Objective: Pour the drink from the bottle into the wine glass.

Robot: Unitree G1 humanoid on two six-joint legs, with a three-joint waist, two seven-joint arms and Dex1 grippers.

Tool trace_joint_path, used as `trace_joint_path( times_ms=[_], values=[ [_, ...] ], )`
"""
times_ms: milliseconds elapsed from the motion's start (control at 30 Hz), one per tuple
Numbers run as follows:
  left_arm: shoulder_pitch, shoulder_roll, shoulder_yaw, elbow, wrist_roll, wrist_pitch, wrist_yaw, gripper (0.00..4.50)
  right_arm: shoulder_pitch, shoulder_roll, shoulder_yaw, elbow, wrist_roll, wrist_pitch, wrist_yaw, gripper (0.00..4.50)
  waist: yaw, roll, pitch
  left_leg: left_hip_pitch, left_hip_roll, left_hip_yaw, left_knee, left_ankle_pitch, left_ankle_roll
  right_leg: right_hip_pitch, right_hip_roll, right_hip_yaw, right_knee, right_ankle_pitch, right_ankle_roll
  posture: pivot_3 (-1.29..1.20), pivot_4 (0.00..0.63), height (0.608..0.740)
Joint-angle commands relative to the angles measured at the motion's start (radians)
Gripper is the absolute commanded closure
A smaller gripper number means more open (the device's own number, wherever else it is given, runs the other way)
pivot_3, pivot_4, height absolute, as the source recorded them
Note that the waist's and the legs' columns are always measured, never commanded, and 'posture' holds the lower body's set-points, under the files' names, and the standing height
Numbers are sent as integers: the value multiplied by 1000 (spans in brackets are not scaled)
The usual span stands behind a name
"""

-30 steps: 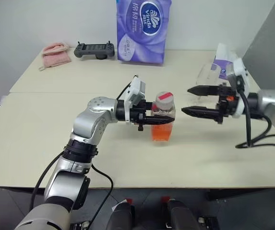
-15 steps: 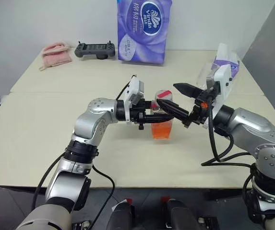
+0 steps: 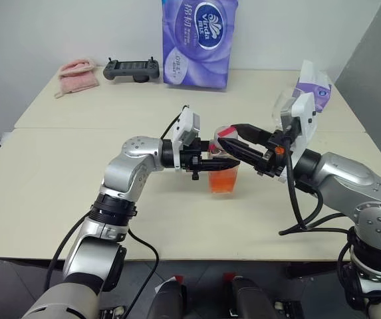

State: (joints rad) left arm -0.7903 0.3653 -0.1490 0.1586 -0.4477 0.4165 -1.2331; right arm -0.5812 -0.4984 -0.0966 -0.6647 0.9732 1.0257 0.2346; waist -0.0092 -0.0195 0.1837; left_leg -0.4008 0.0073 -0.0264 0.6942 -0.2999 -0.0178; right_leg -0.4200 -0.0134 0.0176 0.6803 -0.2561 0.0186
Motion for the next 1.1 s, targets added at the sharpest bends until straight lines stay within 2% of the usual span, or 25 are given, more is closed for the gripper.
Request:
trace_joint_path(
  times_ms=[33,233,300,400,467,533,667,767,967,1100],
  values=[
    [-26,-6,17,-26,-10,-19,2,2739,-16,-13,5,-29,16,-8,9,2698,0,0,0,0,0,0,0,0,0,0,0,0,0,0,0,0,150,740],
    [-24,-5,18,-32,-13,-15,5,2739,-23,-17,12,-21,12,-18,24,2698,0,0,0,0,0,0,0,0,0,0,0,0,0,0,0,0,150,740],
    [-23,-5,18,-41,-21,-7,-1,2739,-36,-58,9,11,3,-44,116,2698,0,0,0,0,0,0,0,0,0,0,0,0,0,0,0,0,150,740],
    [-18,5,8,-83,-50,23,-37,2739,-77,-246,64,166,-113,-170,476,2698,1,1,1,0,-1,0,0,0,0,0,0,0,0,0,0,0,150,740],
    [-16,13,2,-102,-62,39,-60,2739,-152,-323,126,324,-188,-263,679,2698,0,1,1,0,-1,0,0,0,0,1,0,-1,-1,0,0,0,150,740],
    [-21,9,2,-104,-66,49,-65,2739,-228,-346,176,469,-245,-322,802,2698,-3,1,1,1,0,0,0,0,0,1,1,0,-1,0,0,0,150,740],
    [-31,-10,3,-93,-63,45,-54,2739,-333,-336,218,671,-326,-373,930,2698,-14,1,1,1,2,0,0,0,0,0,3,0,-1,0,0,0,150,740],
    [-27,-18,2,-90,-60,39,-47,2739,-326,-351,165,657,-288,-286,928,2131,-15,1,1,0,2,1,-1,0,0,-1,2,0,-1,0,0,0,150,740],
    [-18,-14,7,-82,-52,29,-37,2739,-157,-385,-11,440,-189,-133,791,27,-7,1,1,-1,0,0,1,0,0,0,-5,0,-1,0,0,0,150,740],
    [-16,-8,13,-75,-47,25,-31,2739,-46,-348,-127,264,-97,-43,635,27,-2,1,1,0,0,0,1,0,0,0,-5,0,0,0,0,0,150,740]
  ],
)
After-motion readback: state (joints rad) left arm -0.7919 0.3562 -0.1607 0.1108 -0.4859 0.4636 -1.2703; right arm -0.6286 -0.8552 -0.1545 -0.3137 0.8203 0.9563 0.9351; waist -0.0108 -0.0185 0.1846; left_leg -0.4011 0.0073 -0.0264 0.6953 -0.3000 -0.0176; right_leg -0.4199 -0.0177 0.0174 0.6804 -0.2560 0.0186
